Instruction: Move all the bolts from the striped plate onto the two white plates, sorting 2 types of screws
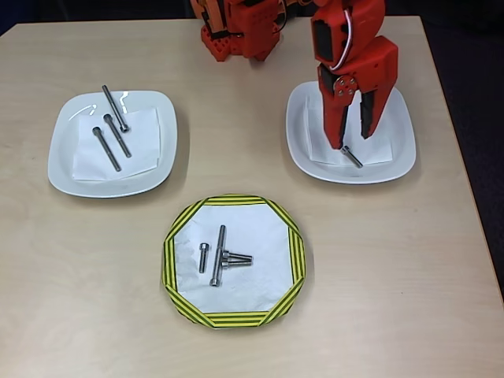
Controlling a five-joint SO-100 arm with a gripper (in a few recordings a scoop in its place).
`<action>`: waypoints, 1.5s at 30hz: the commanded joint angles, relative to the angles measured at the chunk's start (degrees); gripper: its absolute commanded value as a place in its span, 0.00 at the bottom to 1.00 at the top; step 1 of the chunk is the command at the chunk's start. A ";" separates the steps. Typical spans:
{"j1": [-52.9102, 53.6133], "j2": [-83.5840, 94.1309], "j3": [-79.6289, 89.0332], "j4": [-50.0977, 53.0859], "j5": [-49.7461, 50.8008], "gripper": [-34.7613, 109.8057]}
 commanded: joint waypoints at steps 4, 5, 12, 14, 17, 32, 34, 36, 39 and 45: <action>16.35 -5.01 -10.99 -6.24 -33.05 0.33; 18.72 -6.86 -13.18 -7.29 -37.27 0.33; 26.63 -19.16 -25.84 -12.83 -53.79 0.33; 27.95 -22.50 -26.89 -15.91 -54.93 0.33; 29.00 -26.72 -28.39 -16.08 -52.12 0.32; 30.50 -31.82 -31.20 -2.46 -28.04 0.33; 31.73 -32.34 -31.11 -2.64 -28.21 0.33; 32.78 -33.05 -31.11 -2.81 -28.65 0.32; 33.84 -33.84 -31.29 -3.08 -29.09 0.32; 33.66 -36.39 -32.96 -2.90 -27.51 0.31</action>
